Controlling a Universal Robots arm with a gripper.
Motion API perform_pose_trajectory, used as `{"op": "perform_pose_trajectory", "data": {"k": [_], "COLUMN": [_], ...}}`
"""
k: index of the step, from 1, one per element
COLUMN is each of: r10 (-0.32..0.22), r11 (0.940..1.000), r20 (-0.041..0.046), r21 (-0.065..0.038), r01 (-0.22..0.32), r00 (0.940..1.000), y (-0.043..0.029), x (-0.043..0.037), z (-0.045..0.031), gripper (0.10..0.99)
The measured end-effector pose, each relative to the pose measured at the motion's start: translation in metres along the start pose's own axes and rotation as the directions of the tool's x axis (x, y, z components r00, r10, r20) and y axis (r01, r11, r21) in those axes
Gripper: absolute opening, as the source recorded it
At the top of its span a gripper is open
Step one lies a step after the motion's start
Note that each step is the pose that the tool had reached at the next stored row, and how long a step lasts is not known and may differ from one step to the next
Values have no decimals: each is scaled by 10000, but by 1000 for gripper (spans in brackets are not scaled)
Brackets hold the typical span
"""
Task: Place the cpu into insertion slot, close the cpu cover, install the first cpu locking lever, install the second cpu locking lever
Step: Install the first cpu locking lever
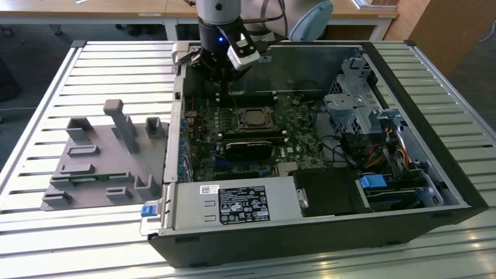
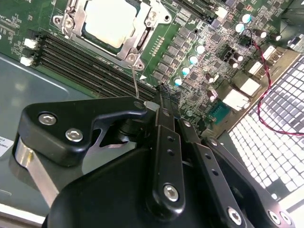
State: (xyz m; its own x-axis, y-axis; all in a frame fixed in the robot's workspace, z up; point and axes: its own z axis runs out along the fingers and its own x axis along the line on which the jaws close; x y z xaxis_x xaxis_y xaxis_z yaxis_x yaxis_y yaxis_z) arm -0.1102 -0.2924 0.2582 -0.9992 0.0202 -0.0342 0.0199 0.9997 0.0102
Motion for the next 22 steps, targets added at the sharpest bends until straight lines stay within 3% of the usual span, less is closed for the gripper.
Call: {"op": "perform_pose_trajectory", "data": {"k": [15,22], "r10": [4,9], "r11": [10000,10000], "r20": [-3,-3], "r21": [2,1], "r01": [-4,-9], "r00": [10000,10000], "y": [48,54], "x": [0,-78], "z": [41,48], "gripper": [122,122]}}
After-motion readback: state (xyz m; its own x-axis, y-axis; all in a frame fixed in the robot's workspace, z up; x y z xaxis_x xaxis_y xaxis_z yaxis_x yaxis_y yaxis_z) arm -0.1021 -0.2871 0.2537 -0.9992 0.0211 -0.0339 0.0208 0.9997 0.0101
